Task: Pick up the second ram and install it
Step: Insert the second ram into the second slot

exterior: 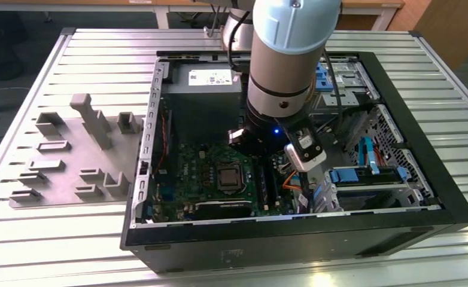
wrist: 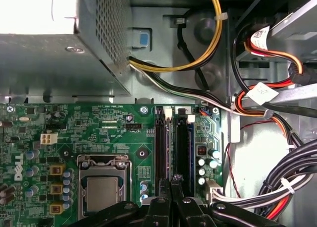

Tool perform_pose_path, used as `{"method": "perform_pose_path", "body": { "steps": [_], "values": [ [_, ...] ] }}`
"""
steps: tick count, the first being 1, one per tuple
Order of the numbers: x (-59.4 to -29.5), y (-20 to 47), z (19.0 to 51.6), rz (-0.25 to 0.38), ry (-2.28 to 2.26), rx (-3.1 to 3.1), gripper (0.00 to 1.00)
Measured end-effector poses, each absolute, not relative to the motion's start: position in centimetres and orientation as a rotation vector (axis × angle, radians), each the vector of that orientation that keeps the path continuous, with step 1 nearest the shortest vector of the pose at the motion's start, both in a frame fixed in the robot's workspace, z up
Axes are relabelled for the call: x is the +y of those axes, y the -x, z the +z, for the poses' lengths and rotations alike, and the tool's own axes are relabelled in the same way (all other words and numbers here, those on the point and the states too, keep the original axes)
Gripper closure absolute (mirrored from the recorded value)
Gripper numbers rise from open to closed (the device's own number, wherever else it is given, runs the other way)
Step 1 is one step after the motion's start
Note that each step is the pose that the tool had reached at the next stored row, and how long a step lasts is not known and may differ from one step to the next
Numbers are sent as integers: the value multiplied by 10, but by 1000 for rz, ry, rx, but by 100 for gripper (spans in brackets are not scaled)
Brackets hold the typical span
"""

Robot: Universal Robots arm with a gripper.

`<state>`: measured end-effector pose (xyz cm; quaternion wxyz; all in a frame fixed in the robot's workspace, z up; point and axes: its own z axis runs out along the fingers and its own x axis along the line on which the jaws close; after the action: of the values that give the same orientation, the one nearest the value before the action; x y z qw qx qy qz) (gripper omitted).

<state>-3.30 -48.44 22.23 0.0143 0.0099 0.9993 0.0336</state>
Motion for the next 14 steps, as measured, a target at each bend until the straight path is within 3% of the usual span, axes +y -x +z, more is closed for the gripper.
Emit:
{"method": "perform_pose_path", "body": {
  "steps": [14],
  "values": [
    [-484, 33, 215, 105, -32, 3111, 88]
  ]
}}
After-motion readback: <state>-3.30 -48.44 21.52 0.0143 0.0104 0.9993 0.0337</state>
